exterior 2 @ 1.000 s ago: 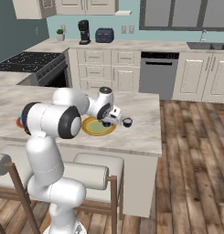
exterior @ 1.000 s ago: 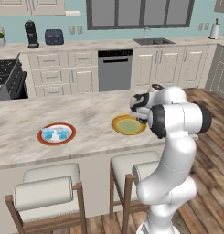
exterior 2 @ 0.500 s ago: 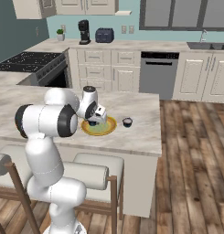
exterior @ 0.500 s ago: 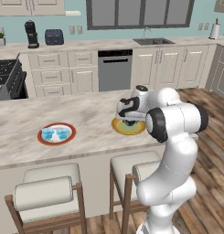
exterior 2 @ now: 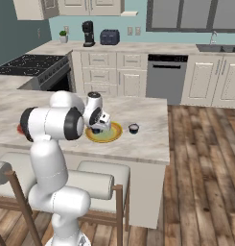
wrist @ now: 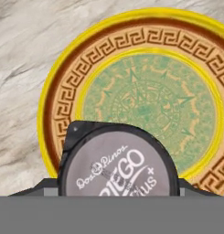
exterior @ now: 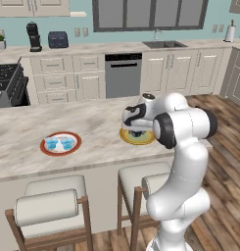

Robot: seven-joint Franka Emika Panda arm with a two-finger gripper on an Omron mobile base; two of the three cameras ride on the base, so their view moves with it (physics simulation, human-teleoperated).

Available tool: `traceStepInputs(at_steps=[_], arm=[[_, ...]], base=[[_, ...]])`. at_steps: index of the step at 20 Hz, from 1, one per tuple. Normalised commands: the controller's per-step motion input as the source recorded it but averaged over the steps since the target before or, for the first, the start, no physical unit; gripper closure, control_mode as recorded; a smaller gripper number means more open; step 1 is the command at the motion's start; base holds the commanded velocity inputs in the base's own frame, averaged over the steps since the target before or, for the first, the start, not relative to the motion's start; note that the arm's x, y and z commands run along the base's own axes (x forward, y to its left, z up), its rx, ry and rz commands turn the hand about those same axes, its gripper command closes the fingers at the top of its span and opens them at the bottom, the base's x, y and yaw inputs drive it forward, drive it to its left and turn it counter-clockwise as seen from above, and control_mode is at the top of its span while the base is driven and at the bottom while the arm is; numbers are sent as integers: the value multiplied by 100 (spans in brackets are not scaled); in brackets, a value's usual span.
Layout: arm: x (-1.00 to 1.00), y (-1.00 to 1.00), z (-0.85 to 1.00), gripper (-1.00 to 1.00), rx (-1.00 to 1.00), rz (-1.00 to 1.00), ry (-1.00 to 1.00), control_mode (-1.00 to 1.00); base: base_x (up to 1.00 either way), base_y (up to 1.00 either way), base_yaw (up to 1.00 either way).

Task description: Place two yogurt containers on each plate.

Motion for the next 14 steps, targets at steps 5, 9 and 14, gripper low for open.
traceStepInputs(at_steps=[5, 9, 14], arm=[[16, 20, -21, 100, 1, 0, 0, -100], [8, 29, -22, 100, 0, 0, 0, -100], [11, 15, -22, 100, 0, 0, -1, -100]], base=[[0, 0, 0], [0, 0, 0], [0, 0, 0]])
